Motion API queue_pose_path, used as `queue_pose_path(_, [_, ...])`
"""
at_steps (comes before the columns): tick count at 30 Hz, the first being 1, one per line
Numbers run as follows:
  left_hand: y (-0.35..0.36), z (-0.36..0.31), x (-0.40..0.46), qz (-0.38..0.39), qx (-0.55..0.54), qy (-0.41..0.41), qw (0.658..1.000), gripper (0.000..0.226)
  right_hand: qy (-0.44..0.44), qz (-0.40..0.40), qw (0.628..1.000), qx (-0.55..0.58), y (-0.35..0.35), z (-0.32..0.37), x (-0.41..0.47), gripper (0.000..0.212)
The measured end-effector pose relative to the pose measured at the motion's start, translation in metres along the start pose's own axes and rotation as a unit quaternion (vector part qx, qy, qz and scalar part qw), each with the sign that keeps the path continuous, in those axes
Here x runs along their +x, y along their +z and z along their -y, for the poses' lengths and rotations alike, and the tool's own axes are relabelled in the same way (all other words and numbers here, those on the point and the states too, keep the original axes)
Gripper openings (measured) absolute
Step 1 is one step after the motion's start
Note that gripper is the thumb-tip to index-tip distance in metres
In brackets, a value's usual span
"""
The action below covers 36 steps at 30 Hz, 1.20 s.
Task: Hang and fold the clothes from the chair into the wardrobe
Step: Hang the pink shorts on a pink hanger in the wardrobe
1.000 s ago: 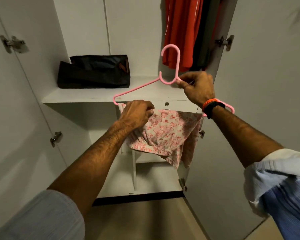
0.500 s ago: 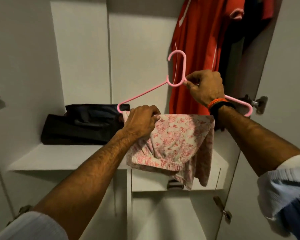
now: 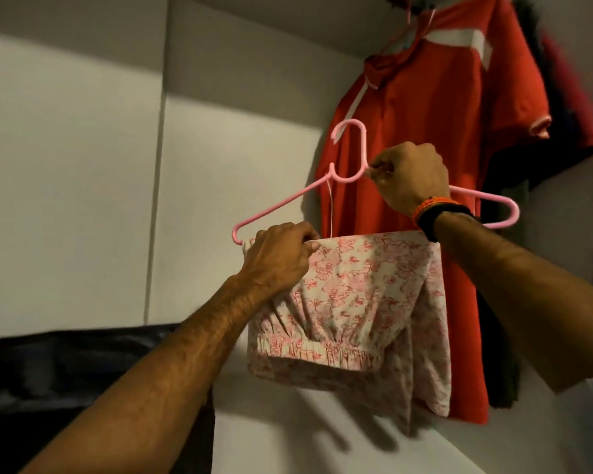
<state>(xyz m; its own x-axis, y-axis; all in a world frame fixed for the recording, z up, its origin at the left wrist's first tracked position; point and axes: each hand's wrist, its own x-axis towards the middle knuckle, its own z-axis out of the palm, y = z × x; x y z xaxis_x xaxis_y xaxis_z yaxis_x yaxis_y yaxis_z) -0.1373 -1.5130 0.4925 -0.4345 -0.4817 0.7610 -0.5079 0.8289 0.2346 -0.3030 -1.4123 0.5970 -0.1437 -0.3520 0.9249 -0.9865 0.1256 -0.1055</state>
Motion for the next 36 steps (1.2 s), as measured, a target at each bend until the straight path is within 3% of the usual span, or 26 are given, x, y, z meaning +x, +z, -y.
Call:
queue_pose_path(7, [0.0,0.047,0.102,-0.028,-0.069,0.048,0.996,0.017,-0.01,-0.056,0.993,-0.107,0.033,0.016,0.084,0.02])
queue_pose_path(14, [-0.003,0.047,0.175,-0.07,-0.123,0.1,0.985,0.018,-0.024,-0.109,0.973,-0.203,0.028,0.014,0.148,0.021])
queue_pose_path(20, [-0.02,0.038,0.218,-0.111,-0.135,0.143,0.974,0.014,-0.035,-0.155,0.962,-0.223,0.012,0.01,0.184,0.021])
queue_pose_path(31, [-0.017,0.033,0.235,-0.116,-0.14,0.132,0.974,0.004,-0.049,-0.177,0.952,-0.245,0.02,0.005,0.199,0.027])
queue_pose_path(34, [-0.025,0.037,0.232,-0.134,-0.116,0.118,0.977,0.006,-0.036,-0.139,0.956,-0.255,0.023,0.01,0.207,0.032])
queue_pose_path(36, [-0.031,0.046,0.23,-0.143,-0.099,0.101,0.979,0.008,-0.044,-0.053,0.973,-0.22,0.021,0.012,0.214,0.032])
